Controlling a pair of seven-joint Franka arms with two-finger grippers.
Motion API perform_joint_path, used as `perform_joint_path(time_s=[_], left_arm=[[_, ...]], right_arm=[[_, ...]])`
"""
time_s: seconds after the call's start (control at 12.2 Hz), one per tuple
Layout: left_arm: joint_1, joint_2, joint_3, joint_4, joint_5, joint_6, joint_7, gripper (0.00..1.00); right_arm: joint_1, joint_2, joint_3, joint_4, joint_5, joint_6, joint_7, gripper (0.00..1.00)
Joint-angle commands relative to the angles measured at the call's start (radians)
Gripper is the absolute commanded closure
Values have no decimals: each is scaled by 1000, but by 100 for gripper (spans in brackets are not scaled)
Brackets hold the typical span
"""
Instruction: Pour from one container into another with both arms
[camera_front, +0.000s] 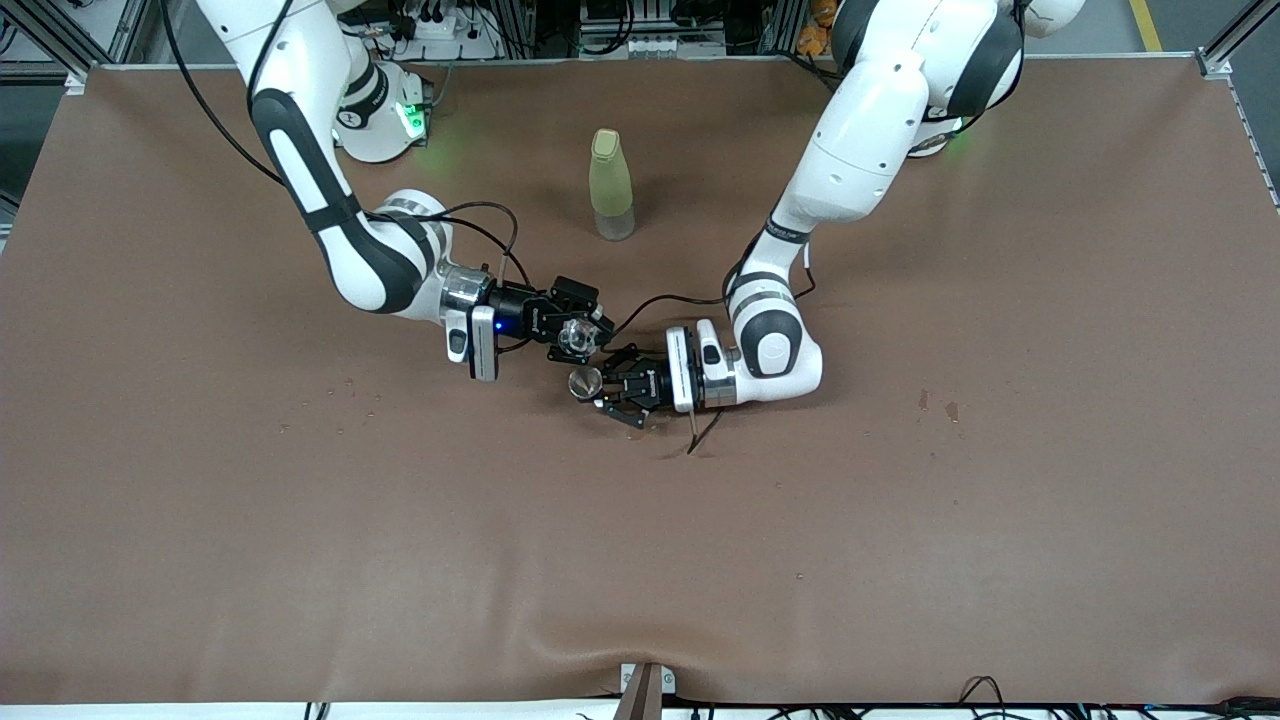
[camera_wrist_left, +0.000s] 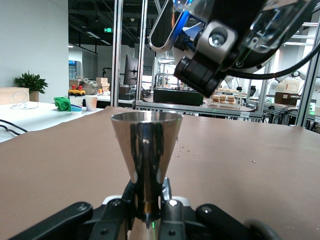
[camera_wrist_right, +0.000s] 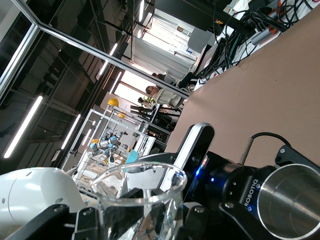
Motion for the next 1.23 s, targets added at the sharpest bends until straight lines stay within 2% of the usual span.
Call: perform_joint_path(time_s=[0.0,0.33,0.82,1.15], left_arm=[[5,-39,-2,-47,21,-14,15,100],[5,-39,-1,-47,21,-14,15,100],[5,-39,-1,-48,21,-26,15,100],[11,-85,-1,-117,59,-66,12,100]], right_arm=[[10,-36,-2,-21,17,5,52,100],[7,-36,29,-17,17,6,138,100],[7,-36,30,-12,19,6,208,100],[4,-38,30,-12,20,6,283,100]])
